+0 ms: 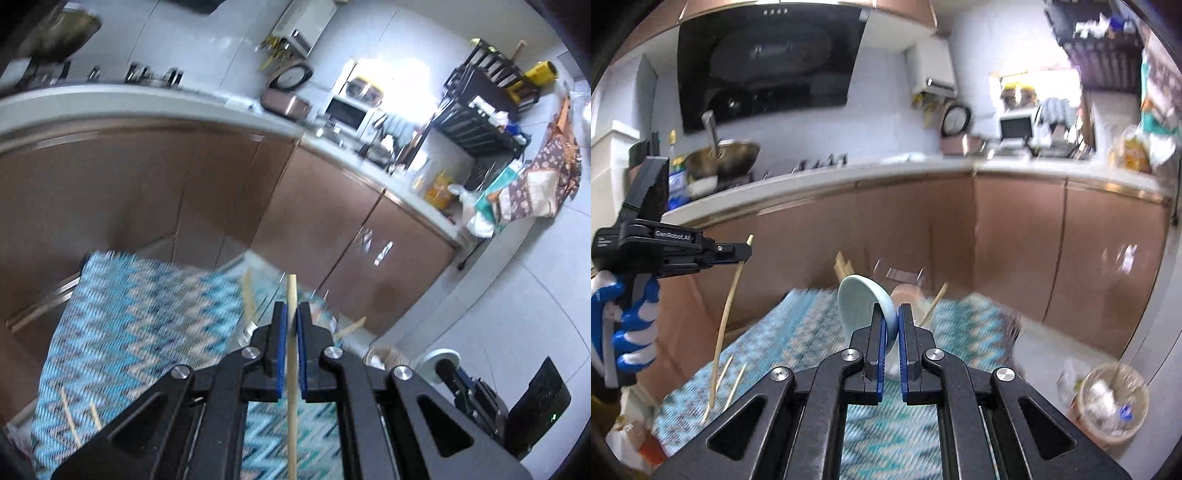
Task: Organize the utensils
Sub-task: 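Lift the spoon and chopstick and carry both over the wire holder, then open both tools to drop the spoon and chopstick into the holder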
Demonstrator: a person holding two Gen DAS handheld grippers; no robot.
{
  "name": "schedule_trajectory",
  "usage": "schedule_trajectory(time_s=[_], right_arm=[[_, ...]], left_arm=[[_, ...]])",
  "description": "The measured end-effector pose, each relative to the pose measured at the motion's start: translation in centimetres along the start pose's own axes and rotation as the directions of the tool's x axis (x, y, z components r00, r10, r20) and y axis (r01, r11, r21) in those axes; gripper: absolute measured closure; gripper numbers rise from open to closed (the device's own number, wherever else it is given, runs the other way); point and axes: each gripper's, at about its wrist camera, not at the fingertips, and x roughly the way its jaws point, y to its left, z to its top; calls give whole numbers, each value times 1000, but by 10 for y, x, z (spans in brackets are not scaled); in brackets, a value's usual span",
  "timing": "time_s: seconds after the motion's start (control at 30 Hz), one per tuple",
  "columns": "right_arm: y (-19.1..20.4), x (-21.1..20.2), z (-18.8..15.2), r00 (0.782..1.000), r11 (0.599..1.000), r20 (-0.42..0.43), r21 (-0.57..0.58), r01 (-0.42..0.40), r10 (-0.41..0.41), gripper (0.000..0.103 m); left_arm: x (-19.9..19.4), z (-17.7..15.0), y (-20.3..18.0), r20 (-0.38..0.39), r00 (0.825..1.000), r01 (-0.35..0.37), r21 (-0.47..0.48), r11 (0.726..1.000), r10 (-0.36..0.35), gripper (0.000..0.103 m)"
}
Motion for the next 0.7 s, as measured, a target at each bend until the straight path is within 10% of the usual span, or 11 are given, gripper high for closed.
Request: schedule_trajectory(time_s=[0.37, 0.7], right_arm=[[1, 71, 50, 977, 988, 181, -74, 133, -117, 97], [-2, 125, 18, 965, 975, 184, -91, 205, -185, 96]], left_arm=[[69, 50, -32, 318, 940, -142, 33, 989, 124, 98], [129, 25, -24, 413, 890, -236, 58, 970, 192, 98]])
